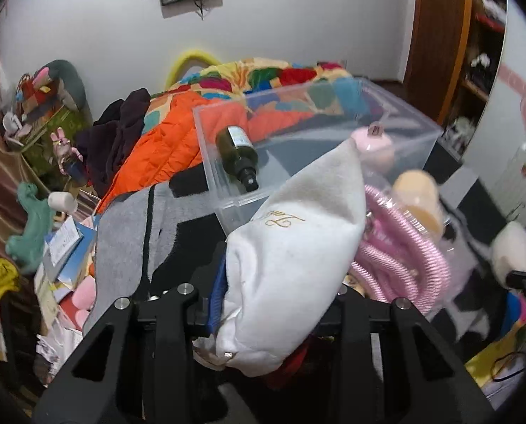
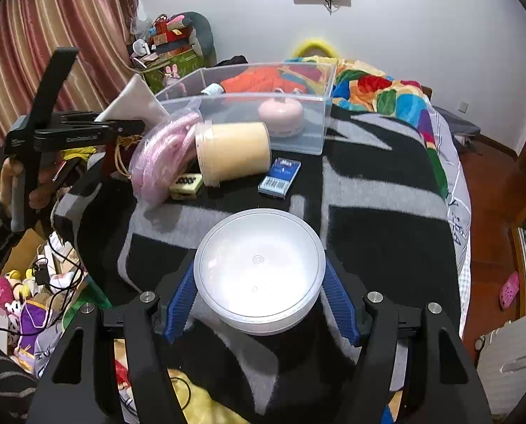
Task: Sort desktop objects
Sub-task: 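Lower the white tub into the box with the right tool while the left drops the pouch in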
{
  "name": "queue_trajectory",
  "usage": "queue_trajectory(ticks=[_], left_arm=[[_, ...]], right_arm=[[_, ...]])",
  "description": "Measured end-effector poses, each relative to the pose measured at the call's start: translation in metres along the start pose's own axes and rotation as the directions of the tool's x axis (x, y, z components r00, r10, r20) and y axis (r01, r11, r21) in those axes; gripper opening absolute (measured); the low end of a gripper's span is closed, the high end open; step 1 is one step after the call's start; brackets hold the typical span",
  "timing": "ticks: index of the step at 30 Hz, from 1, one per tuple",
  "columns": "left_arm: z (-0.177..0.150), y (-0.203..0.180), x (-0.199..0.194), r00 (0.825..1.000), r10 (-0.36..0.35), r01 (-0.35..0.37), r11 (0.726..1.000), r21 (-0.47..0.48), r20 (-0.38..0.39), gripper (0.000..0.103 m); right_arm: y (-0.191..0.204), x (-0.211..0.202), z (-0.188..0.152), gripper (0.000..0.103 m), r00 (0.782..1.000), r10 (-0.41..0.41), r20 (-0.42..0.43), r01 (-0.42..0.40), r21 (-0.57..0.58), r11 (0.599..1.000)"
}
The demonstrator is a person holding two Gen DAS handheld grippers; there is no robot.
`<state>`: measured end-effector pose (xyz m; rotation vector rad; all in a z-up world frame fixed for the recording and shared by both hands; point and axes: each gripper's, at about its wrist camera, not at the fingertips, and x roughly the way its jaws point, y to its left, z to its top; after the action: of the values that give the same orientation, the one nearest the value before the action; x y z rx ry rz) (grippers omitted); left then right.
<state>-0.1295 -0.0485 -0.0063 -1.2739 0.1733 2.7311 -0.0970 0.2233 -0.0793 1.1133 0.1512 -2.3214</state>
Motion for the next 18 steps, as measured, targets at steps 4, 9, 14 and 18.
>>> queue_trajectory(ticks=[4, 9, 14, 18], left_arm=[[0.005, 0.005, -0.019, 0.997, -0.066, 0.068, 0.997, -0.048, 0.048, 0.036], [0.009, 0.01, -0.037, 0.989, -0.091, 0.1, 0.992, -0.075, 0.116, 0.036], [0.017, 0.016, -0.046, 0.976, -0.129, 0.149, 0.983, -0.108, 0.173, 0.036], [0.027, 0.02, -0.047, 0.968, -0.134, 0.163, 0.979, -0.124, 0.211, 0.036]], right_arm=[[0.0, -0.003, 0.013, 0.063, 1.0, -0.009, 0.024, 0.009, -0.006, 1.0], [0.001, -0.007, 0.037, 0.063, 0.998, -0.008, 0.068, 0.009, -0.014, 1.0], [0.004, -0.007, 0.061, 0.063, 0.994, -0.022, 0.108, 0.026, -0.035, 0.999], [0.002, -0.001, 0.08, 0.063, 0.992, -0.021, 0.127, 0.025, -0.029, 0.999]])
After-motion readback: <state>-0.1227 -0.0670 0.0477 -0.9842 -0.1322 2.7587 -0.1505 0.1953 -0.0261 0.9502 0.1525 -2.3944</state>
